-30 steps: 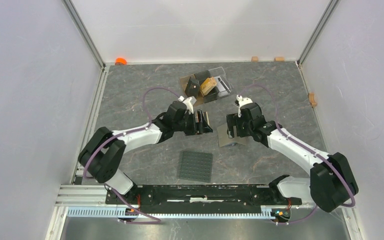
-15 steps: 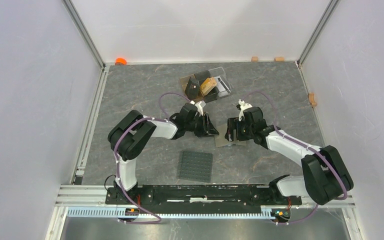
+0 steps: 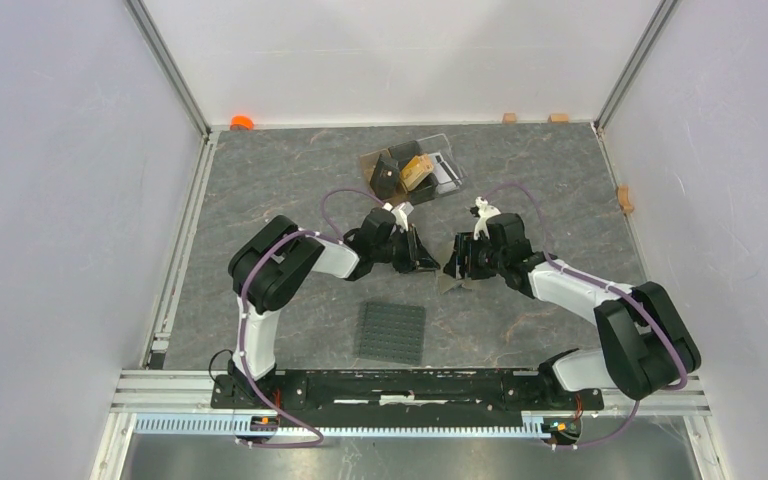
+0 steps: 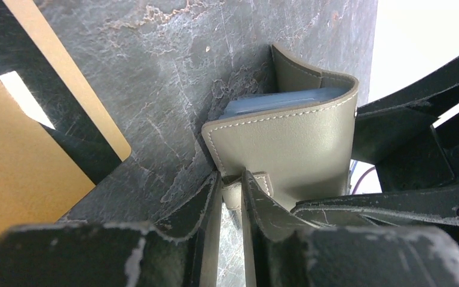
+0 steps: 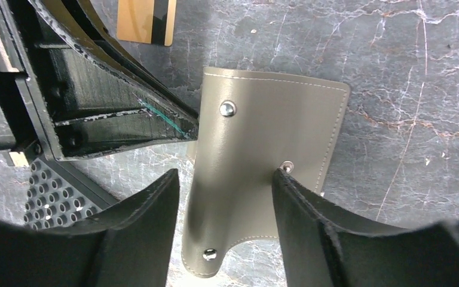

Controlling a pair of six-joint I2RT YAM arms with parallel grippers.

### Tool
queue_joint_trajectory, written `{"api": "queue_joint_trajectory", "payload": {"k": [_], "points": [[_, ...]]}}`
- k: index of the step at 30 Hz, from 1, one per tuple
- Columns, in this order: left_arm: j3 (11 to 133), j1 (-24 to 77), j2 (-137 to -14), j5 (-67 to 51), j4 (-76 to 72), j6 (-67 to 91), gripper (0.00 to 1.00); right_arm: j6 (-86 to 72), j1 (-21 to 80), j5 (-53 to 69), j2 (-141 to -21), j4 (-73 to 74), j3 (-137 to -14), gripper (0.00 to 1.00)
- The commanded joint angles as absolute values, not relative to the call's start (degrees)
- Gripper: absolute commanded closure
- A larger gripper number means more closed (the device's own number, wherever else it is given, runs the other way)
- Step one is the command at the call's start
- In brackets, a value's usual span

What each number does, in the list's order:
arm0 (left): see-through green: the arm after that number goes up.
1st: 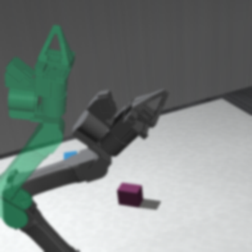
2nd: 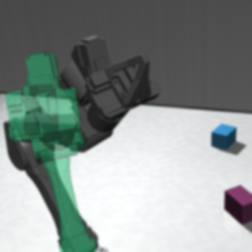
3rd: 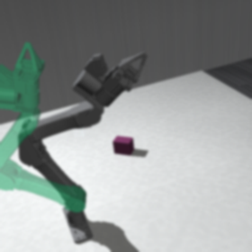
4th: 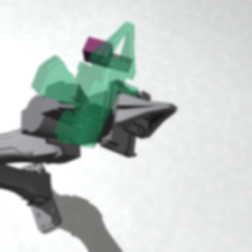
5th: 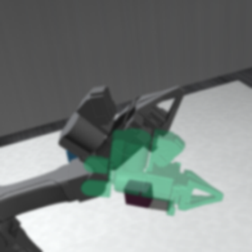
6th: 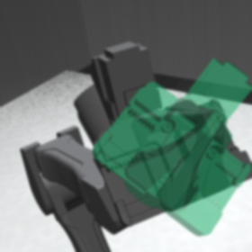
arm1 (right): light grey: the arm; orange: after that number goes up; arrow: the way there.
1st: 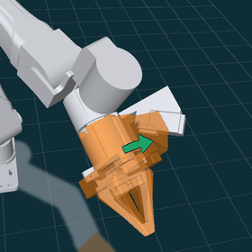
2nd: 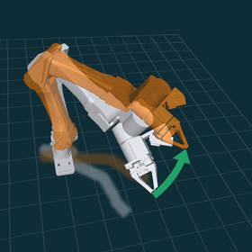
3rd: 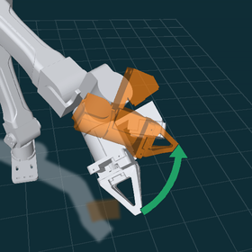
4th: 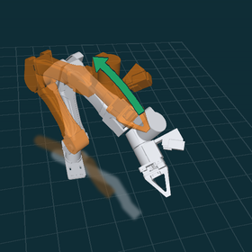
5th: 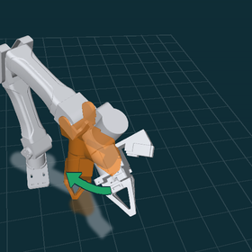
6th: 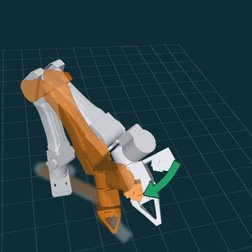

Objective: Put the credit cards into the card holder
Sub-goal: Close the card holder at the center of the board.

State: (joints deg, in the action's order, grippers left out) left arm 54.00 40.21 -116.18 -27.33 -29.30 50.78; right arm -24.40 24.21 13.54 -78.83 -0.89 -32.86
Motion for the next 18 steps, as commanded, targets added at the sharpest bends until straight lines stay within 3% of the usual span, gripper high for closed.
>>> {"api": "queue_joint_trajectory", "payload": {"k": [1,6,9,13,18], "points": [[53.9,40.8,-118.1,-27.6,-29.7,51.7,0.76,-25.5,24.5,15.4,-78.7,-2.9,-32.7,0.42],[54.2,41.0,-116.4,-28.0,-30.1,51.5,0.74,-24.3,24.5,13.8,-77.9,-1.0,-34.3,0.71],[54.3,40.8,-112.1,-26.8,-27.3,49.5,0.63,-21.8,24.5,10.8,-76.9,3.2,-36.8,0.86],[53.2,38.7,-104.0,-24.2,-21.0,46.5,0.42,-15.1,24.6,1.2,-74.9,11.8,-41.8,0.98],[48.6,34.4,-92.7,-20.2,-13.8,42.7,0.31,-7.7,27.8,-19.6,-74.2,21.0,-47.3,1.0]]}}
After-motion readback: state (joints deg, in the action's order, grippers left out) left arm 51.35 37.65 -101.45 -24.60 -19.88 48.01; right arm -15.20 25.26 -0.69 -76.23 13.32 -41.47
